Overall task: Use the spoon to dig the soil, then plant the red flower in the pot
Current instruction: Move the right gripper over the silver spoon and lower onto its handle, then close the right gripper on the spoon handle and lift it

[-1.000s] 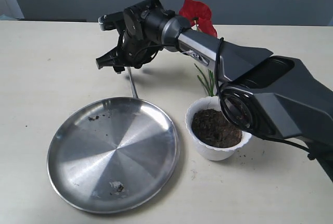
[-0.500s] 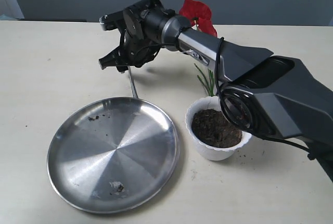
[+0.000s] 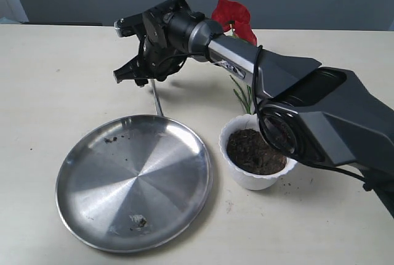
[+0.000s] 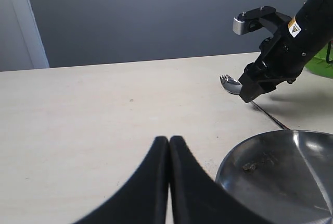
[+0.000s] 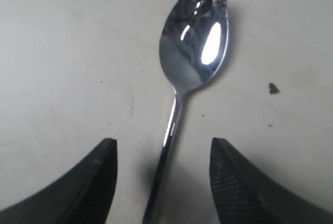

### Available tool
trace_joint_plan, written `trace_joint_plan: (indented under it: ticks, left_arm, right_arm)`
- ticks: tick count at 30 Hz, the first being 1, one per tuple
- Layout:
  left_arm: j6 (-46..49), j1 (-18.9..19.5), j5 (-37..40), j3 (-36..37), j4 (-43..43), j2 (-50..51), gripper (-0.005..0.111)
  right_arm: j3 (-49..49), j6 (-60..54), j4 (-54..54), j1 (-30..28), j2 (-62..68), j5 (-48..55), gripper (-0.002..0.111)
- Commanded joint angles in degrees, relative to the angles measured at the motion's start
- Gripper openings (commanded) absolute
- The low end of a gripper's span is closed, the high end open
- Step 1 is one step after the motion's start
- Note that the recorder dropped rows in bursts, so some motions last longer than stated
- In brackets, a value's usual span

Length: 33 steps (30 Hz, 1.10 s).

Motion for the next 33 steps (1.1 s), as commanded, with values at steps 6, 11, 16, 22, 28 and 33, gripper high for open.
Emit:
trace_joint_plan:
  ticks: [6,11,16,22,28,33]
  left_arm:
    - [-0.2,-0.3,0.0,-0.2,0.0,-0.3,0.000]
    - [-0.2,-0.3,0.0,-0.2,0.0,-0.3,0.000]
    - [-0.2,-0.3,0.0,-0.2,0.0,-0.3,0.000]
    - [-0.2,-0.3,0.0,-0.2,0.0,-0.3,0.000]
    - [-0.2,-0.3,0.0,-0.2,0.0,-0.3,0.000]
    - [-0.2,-0.3,0.0,-0.2,0.0,-0.3,0.000]
  right_arm:
    - [-0.3,3.6,-5.1,1.0,0.2,-5.5,0.052]
    - [-0.4,4.0,-5.1,1.0,2.3,-5.0,0.052]
    - [-0.4,4.5,-5.1,1.0,4.2,-4.4,0.052]
    - [-0.4,4.8,-5.1,1.0,4.7,-3.5,0.046]
    - [-0.4,4.8,-5.1,1.0,4.7,3.3,0.029]
    - [-0.4,3.5,-6.2,1.0,4.7,8.4,0.009]
